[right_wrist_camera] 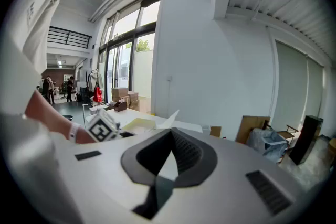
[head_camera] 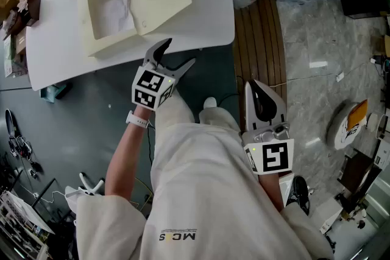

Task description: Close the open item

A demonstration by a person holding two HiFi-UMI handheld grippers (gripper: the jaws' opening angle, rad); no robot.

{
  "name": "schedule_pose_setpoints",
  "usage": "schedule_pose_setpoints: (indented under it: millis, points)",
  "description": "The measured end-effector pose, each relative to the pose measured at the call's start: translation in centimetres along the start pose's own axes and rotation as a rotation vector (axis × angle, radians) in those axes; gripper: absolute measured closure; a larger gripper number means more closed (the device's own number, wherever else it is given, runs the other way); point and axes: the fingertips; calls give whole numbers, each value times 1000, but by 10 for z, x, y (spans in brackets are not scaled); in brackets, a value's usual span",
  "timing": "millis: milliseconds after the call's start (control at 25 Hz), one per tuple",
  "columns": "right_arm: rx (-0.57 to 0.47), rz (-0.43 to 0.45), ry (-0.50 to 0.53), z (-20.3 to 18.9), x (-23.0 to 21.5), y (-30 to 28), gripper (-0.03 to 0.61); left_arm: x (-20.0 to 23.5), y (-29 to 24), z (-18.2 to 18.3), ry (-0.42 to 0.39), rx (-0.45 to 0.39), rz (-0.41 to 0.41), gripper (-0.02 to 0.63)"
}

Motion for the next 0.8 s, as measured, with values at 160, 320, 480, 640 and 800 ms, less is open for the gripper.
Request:
schedule_pose_setpoints:
  millis: [160, 320, 480, 640, 800]
  points:
    - [-43, 95, -14, -19, -9, 35, 565, -113, 95, -8, 44, -91, 81, 221]
    - [-66, 138, 18, -21, 4, 51, 565, -180, 166, 5, 68, -183, 167, 345]
    - [-74, 166, 24, -10, 35, 57, 565, -175, 201, -6, 166, -217, 309, 578]
    - [-116, 186, 54, 6, 57, 53, 565, -155, 214, -5, 195, -259, 331, 584]
    - [-132, 185, -55, 15, 58, 45, 564, -136, 235, -4, 206, -275, 339, 584]
Point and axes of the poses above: the fingertips, and each gripper's own axes: y backward along the fingers, x to its left, z out of its top, and after that the axes turned 15 degrees about x, right-handed
